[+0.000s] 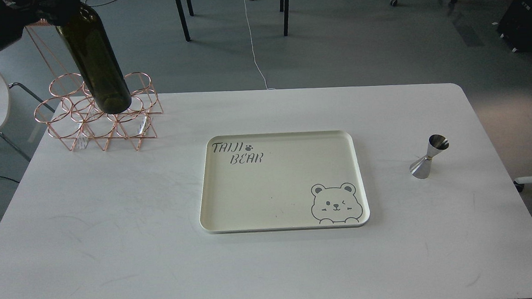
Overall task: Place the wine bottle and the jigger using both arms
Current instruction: 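Lift the wine bottle and carry it over the copper rack, then lower the bottle into a slot of the copper rack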
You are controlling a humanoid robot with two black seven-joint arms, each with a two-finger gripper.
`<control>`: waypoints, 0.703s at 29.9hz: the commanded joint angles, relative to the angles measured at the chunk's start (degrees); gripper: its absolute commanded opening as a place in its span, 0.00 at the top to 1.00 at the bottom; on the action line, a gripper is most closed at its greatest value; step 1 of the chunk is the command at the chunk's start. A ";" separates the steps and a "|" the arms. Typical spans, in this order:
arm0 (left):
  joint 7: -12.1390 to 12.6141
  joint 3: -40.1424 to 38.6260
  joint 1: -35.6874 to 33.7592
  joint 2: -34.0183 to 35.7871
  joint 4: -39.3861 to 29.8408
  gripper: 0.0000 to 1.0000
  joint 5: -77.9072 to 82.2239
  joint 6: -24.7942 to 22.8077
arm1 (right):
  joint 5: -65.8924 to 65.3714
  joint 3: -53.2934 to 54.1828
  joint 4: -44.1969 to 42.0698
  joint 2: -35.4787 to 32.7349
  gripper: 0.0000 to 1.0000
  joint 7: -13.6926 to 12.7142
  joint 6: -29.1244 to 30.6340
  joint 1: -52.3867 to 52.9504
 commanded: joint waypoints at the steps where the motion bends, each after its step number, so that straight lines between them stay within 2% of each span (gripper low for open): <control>1: 0.00 0.60 -0.11 -2.06 2.94 0.89 0.51 0.08 | 0.00 -0.01 0.00 -0.09 0.00 -0.01 0.00 -0.08; 11: 0.35 2.18 -2.04 -6.28 9.97 0.89 0.51 0.95 | 0.00 -0.01 0.00 0.34 0.00 -0.01 0.00 -0.08; 21: 0.53 6.14 -3.81 -6.72 10.06 0.89 0.42 2.27 | 0.00 -0.01 0.09 0.52 0.00 0.08 0.00 0.01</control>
